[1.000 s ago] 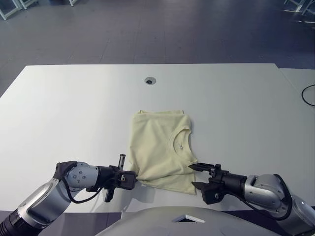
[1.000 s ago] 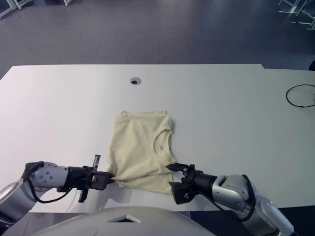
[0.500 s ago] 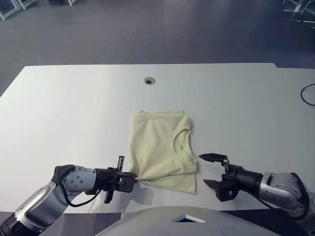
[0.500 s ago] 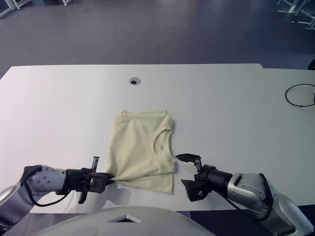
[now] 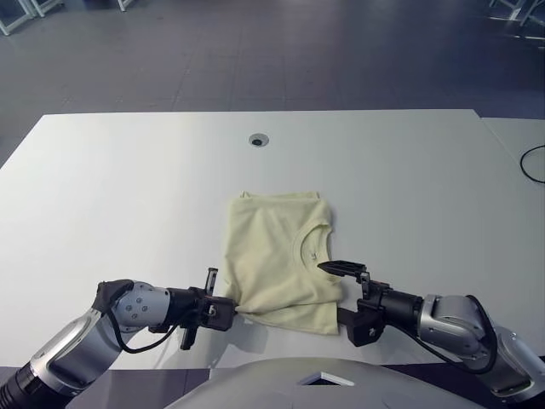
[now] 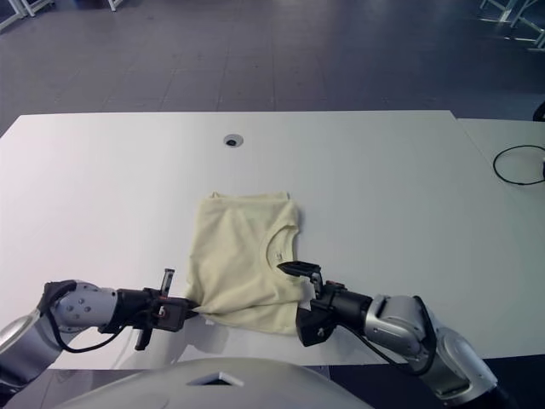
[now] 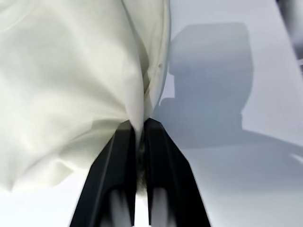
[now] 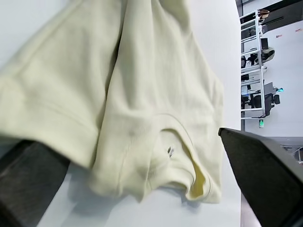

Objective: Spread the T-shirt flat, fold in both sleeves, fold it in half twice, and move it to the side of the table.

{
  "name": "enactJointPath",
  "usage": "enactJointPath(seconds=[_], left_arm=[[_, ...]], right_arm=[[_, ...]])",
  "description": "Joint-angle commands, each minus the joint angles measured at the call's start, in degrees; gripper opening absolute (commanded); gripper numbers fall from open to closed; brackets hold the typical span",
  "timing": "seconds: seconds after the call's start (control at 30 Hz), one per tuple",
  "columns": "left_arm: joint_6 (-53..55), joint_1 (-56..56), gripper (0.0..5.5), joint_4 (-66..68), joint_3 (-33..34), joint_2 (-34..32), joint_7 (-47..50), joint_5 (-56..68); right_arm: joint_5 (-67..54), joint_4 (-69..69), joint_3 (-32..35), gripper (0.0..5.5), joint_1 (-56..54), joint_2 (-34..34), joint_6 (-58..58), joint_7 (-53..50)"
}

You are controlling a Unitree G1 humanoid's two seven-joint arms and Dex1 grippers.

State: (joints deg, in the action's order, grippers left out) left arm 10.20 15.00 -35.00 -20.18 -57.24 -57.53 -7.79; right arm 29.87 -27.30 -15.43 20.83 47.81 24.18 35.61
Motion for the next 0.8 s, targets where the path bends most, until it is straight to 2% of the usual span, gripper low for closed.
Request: enactJointPath(seconds=[0.03,0.5,0.8], left_arm=[[1.4,0.8,0.07,3.0,-2.4,0.1,-0.2,-3.0],[2.4,4.5,0.07,-0.5,-0.8,-1.4,-0.1,-2.7],[-7.7,3.4,0.07,16.1,-8.3,5.4,6.7,-9.2]], right_arm=[[3.7,4.1,-1.8,5.2,0.1,0.0,-1.3,1.0],[2.7,3.5,-0.5,3.09,1.9,1.5,-1.4,0.7],[-1.1,3.0,-0.7,1.66,0.7,1.7,0.5,2.1]])
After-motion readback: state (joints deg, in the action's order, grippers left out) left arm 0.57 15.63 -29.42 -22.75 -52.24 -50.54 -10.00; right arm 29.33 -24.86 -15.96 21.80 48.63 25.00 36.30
